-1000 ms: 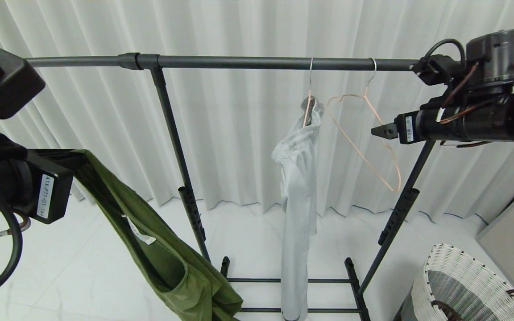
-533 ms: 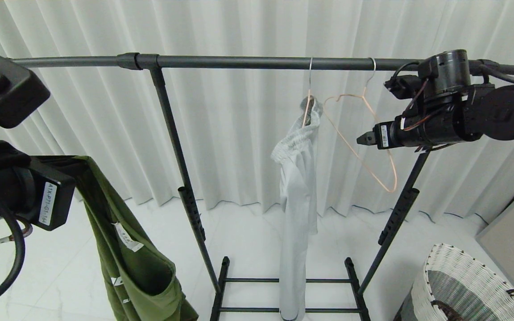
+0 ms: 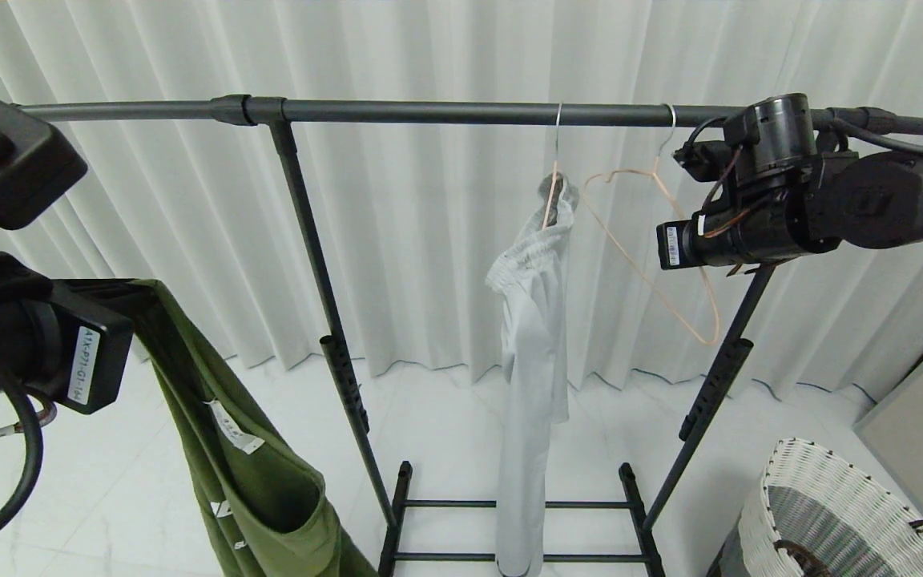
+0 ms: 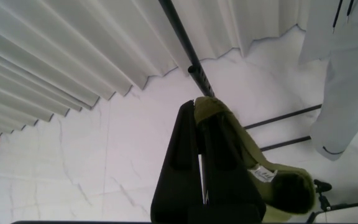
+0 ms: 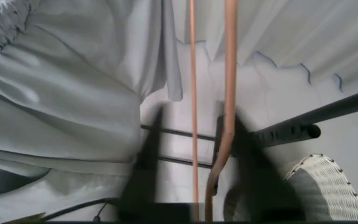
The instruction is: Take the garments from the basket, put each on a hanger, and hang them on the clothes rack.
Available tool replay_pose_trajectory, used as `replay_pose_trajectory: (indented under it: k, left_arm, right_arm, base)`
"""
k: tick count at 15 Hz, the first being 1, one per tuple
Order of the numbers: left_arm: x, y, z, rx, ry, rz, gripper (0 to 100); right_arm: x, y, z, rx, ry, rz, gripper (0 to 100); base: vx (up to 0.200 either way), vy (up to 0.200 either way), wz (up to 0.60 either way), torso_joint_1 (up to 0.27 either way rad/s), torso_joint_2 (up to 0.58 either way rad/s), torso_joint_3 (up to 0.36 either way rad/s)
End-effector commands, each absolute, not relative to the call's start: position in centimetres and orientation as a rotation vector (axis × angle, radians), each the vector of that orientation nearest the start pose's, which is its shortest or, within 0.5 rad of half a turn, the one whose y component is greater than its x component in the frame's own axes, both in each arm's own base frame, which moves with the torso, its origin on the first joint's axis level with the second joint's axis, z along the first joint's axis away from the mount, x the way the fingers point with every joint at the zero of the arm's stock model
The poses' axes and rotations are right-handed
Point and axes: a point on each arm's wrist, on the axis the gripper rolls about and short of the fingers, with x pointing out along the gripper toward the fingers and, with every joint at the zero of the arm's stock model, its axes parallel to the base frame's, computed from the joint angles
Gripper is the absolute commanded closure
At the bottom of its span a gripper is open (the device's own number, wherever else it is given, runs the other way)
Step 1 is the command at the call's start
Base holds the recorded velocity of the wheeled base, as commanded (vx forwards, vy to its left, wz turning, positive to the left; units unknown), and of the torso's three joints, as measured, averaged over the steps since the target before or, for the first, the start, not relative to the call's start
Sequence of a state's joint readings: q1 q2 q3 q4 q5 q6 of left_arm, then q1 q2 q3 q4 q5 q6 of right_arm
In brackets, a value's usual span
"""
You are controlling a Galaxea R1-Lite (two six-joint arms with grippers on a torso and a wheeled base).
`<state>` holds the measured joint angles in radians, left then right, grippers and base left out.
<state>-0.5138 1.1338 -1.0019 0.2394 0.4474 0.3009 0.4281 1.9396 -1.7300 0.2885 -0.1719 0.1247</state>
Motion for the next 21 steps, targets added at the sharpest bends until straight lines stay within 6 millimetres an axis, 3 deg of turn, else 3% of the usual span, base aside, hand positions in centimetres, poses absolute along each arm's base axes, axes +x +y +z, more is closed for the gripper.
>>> replay_pose_trajectory:
  k: [1, 7, 14, 16, 21]
  left_arm:
    - [13.5, -6.5, 28.8, 0.469, 0.317, -0.114, 100]
    - [13.5, -6.5, 28.9, 0.467, 0.313, -0.114, 100]
    - [13.7, -6.6, 28.4, 0.457, 0.274, -0.111, 100]
    - [13.5, -6.5, 28.5, 0.454, 0.268, -0.11, 100]
    - [13.2, -6.4, 28.7, 0.468, 0.255, -0.111, 100]
  right_arm:
    - [35.0, 15.7, 27.0, -0.021, 0.488, 0.223, 100]
    - [34.5, 15.4, 27.9, 0.007, 0.459, 0.187, 100]
    - [31.8, 14.1, 31.4, 0.045, 0.352, 0.131, 100]
    - [30.2, 13.2, 32.1, 0.041, 0.338, 0.104, 100]
    - [23.2, 10.0, 31.8, 0.01, 0.358, 0.103, 100]
  base:
    - [0.0, 0.0, 0.0, 0.0, 0.0, 0.0]
    - [0.0, 0.0, 0.0, 0.0, 0.0, 0.0]
    - [0.0, 0.0, 0.0, 0.0, 0.0, 0.0]
    - [0.0, 0.0, 0.0, 0.0, 0.0, 0.0]
    - [-0.04, 0.0, 0.0, 0.0, 0.0, 0.0]
